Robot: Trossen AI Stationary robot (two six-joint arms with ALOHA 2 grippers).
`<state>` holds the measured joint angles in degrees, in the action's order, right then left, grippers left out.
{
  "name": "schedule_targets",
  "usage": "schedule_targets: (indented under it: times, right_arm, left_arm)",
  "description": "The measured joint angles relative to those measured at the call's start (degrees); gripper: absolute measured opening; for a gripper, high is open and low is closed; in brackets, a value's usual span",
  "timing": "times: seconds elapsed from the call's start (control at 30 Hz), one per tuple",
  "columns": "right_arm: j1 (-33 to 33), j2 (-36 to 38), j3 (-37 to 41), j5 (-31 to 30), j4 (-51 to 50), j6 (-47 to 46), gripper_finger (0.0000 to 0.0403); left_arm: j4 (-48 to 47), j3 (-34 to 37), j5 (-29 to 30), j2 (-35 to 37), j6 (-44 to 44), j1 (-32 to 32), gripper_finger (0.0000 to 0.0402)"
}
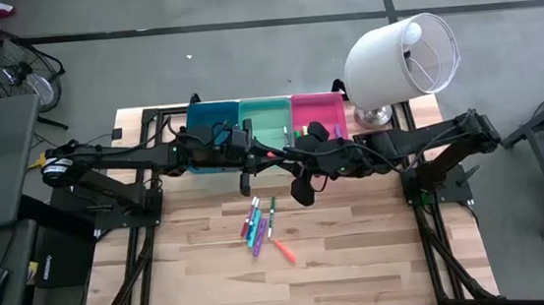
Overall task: Pick & Place Markers
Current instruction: Put the top orange pen into the blue bin
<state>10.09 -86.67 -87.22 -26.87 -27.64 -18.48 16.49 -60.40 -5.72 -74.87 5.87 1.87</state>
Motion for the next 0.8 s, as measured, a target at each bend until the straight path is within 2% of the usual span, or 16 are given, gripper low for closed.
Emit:
schedule_targets:
  times: [0.2,0.43,0.6,0.8]
  right_arm:
    - [-0.27,0.03,-0.09,0.93,-2.01,-2.42,0.0108]
    - [-1.51,0.13,-0.11,0.67,-11.99,-8.59,0.0170]
    - [-1.89,0.13,-0.11,-1.24,-23.20,-14.28,0.0196]
    - [-1.90,0.13,-0.11,-4.80,-35.01,-21.37,0.0201]
  left_arm:
    - [-0.55,0.08,0.72,-0.05,0.07,0.00,0.0048]
    - [-2.53,0.09,4.90,-0.09,-2.00,0.39,0.0048]
    - [-6.90,0.09,6.15,-0.09,-2.62,3.81,0.0048]
    - [-14.72,0.09,6.01,-0.09,-1.11,11.30,0.0048]
